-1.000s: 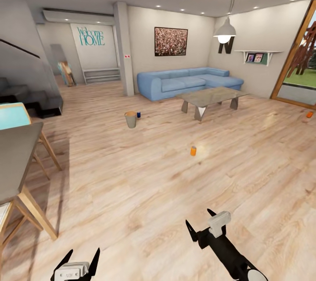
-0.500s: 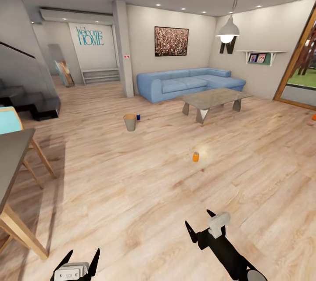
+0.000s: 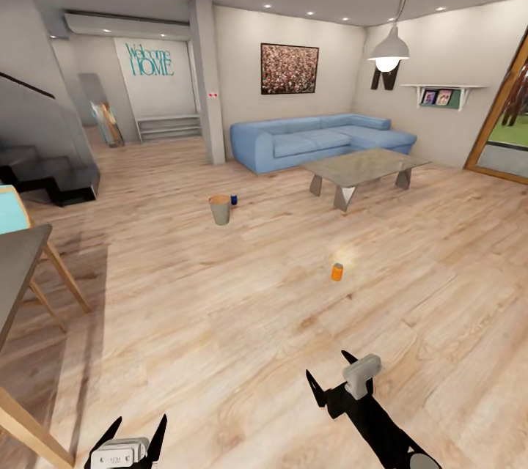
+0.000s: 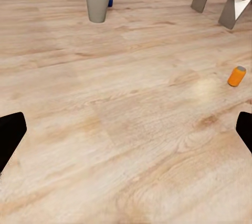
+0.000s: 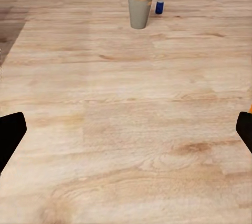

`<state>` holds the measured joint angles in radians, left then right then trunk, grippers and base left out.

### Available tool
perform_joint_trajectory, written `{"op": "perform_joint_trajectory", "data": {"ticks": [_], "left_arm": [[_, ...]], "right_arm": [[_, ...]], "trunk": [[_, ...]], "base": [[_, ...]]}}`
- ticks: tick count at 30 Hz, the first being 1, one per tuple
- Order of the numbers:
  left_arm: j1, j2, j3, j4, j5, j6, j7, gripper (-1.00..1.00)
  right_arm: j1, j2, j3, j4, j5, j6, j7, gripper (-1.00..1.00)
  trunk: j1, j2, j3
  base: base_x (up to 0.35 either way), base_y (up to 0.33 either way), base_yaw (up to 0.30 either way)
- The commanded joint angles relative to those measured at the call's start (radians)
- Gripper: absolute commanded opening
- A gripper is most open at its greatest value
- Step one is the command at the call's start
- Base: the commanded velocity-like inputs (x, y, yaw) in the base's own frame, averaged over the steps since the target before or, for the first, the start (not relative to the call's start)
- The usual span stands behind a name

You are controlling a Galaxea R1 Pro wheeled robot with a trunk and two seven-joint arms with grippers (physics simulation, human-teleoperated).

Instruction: Put the three can of soda from the living room inside the tash can in the kitchen.

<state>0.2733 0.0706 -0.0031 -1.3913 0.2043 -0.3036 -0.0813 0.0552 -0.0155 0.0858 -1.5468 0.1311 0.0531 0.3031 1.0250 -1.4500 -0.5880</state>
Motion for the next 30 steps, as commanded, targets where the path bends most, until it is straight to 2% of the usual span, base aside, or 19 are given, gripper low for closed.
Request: {"op": "perform_joint_trajectory", "data": {"ticks": [1,30], "left_arm": [[0.0,0.0,0.0,0.0,0.0,0.0,0.0,1.0],[0.0,0.0,-0.003,0.002,-0.005,0.0,0.0,1.0]], "right_arm": [[0.0,0.0,0.005,0.001,0.0,-0.001,-0.003,1.0],[0.002,0.0,0.017,0.002,-0.001,-0.006,0.001,1.0]], "trunk": [[0.0,0.0,0.0],[0.0,0.0,0.0]], "base": [[0.298,0.164,0.0],[0.299,0.145,0.0]]}}
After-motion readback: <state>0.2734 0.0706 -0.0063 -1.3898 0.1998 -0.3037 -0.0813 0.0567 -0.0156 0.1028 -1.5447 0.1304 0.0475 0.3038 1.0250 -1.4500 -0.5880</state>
